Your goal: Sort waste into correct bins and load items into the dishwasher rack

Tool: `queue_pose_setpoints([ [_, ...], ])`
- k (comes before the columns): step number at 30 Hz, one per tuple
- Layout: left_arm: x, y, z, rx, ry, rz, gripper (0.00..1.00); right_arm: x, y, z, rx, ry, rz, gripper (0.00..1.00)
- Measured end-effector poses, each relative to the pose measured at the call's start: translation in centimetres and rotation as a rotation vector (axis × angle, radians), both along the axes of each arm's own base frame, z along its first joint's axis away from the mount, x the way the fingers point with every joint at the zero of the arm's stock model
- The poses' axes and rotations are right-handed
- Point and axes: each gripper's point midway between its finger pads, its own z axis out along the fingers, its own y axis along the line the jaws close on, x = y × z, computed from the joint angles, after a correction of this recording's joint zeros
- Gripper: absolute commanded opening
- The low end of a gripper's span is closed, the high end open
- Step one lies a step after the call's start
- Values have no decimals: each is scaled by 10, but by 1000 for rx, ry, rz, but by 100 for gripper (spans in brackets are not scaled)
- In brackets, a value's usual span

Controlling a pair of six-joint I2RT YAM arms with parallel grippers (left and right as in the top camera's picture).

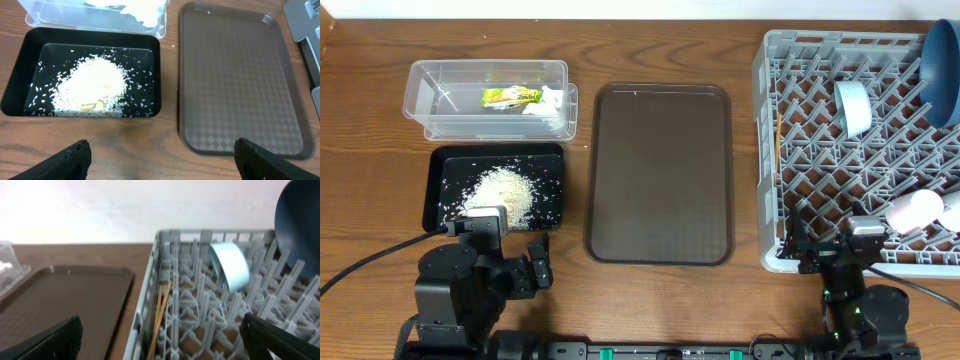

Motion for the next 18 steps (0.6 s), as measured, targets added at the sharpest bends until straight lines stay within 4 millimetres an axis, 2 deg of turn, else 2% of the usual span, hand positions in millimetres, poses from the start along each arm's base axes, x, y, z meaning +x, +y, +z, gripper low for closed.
queue_pose_setpoints([
  [4, 0, 0, 0, 0, 0, 0, 93, 4, 0, 5, 6, -85, 0, 99],
  [12, 0, 0, 0, 0, 0, 0, 93, 12, 1, -2, 12, -173, -2, 99],
  [18, 0, 0, 0, 0, 0, 0, 93, 14, -3, -11, 9, -156, -21, 99],
])
